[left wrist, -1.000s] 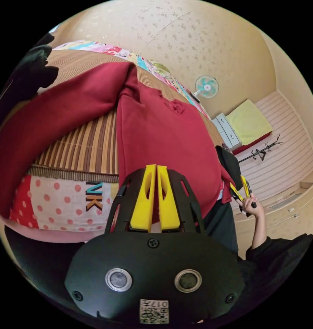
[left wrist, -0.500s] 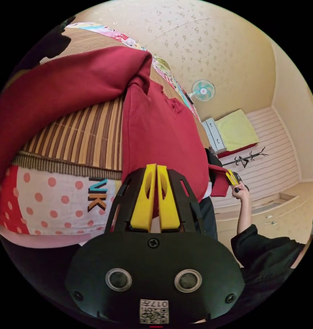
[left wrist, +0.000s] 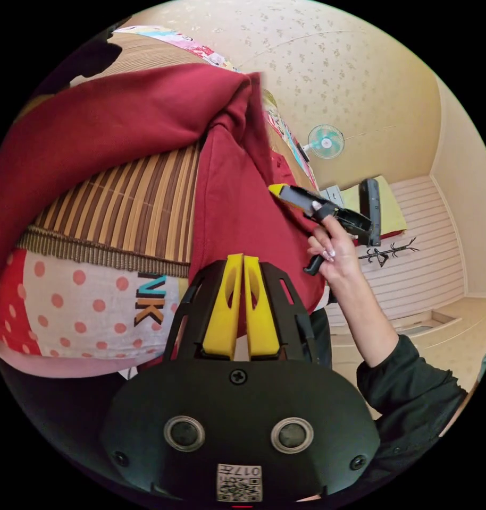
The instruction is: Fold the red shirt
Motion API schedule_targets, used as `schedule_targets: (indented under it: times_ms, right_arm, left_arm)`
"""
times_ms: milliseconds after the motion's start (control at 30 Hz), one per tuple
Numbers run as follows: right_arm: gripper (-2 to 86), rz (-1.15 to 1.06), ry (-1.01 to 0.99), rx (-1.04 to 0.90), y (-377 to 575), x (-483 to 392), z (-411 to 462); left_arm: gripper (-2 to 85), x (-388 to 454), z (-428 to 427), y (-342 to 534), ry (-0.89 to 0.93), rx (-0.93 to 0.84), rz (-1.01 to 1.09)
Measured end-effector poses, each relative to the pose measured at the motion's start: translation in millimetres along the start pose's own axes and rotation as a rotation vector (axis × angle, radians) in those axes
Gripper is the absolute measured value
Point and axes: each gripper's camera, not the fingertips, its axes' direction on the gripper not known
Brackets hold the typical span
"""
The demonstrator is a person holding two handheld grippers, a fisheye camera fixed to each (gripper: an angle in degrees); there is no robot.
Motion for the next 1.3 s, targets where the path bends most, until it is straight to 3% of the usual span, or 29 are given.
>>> schedule_targets:
  times_ms: [67,200,400,467,633,800,900,967,1067,1300]
  right_arm:
    - [4.8,0.024,-0.096,0.190,44,10,15]
    - [5.0,0.081,-0.177,0.133,68,36,45]
    - [6.2,0.085,0.243,0.363,155,68,31]
    - [3.8,0.112,0.509,0.285,175,103,69]
    - [1.0,0.098,0.716,0.132,173,133,129]
    - [0.4,0.193,0.721,0.155,183,166,162]
    - [0.4,0.242,0.674,0.155,189,187,168]
    - [0.4,0.230,0.661,0.177,201,191,173]
    - [0.3,0.227,0.658,0.197,214,196,174]
    - [0.3,0.238,0.622,0.208,232,215,163]
  left_arm:
    - [-1.0,-4,-4,-1,0.010,-0.004,-0.003]
    - [-1.0,-8,-9,-1,0.008,0.001,0.007]
    - [-1.0,-12,-18,-1,0.000,0.011,0.001]
    - [-1.0,-15,-22,-2,-0.002,0.012,0.005]
    - [-1.0,-21,-28,-4,0.006,0.016,0.006]
    - [-0.5,-26,-55,6,0.034,0.074,-0.067]
    - [2.9,-30,-114,43,0.139,0.318,-0.092]
    - [9.3,-58,-150,67,0.159,0.457,-0.264]
    - [15.1,-110,-160,75,0.275,0.494,-0.480]
    - [13.4,-172,-175,110,0.256,0.702,-0.709]
